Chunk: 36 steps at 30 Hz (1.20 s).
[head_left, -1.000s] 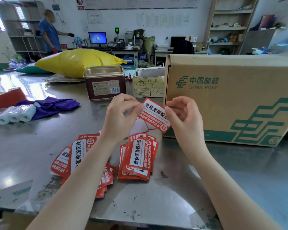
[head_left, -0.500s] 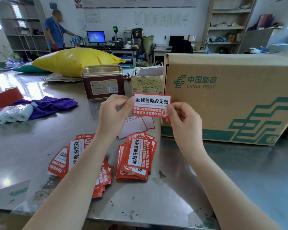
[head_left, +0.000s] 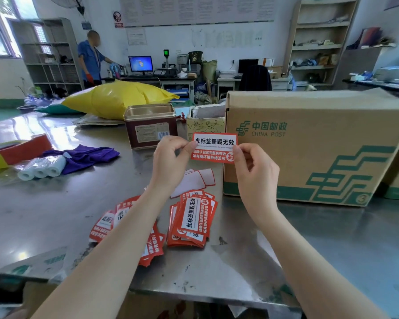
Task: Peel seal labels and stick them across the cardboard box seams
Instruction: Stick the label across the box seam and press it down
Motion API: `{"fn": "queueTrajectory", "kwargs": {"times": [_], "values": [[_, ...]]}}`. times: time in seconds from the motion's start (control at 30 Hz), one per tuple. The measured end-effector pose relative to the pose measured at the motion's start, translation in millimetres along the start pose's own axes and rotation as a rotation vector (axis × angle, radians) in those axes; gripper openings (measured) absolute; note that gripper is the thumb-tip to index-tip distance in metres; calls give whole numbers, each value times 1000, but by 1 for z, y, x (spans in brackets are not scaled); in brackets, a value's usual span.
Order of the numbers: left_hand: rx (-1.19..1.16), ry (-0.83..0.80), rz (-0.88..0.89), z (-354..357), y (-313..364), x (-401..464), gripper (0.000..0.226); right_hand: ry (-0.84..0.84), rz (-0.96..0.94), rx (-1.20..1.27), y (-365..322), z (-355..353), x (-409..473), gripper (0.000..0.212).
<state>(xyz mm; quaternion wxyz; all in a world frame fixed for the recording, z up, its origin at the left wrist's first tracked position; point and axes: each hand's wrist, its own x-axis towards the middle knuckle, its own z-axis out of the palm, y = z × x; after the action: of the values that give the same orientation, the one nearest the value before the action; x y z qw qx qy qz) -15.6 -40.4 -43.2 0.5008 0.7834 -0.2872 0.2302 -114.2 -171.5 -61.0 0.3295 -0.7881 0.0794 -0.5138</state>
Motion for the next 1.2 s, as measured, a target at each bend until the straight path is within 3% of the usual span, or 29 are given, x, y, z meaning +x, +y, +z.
{"fn": "queueTrajectory", "kwargs": {"times": [0.23,0.37,0.5,0.7,0.83,1.2], "values": [[-121,0,-20,-2,58,22,28,49,-135,-105,-31,-33,47,22],[-188,-72,-126,4,90,52,38,-5,-29,-110,-35,-52,88,23],[-203,-129,-285,7,109,91,28,-103,112,-120,-39,-60,134,24],[-222,-173,-488,18,100,138,31,-233,232,-88,-33,-43,181,27],[-180,-181,-530,25,93,148,40,-295,247,-146,-23,-29,194,31],[-118,-264,-540,42,73,155,15,-330,294,-187,2,-14,202,31]]}}
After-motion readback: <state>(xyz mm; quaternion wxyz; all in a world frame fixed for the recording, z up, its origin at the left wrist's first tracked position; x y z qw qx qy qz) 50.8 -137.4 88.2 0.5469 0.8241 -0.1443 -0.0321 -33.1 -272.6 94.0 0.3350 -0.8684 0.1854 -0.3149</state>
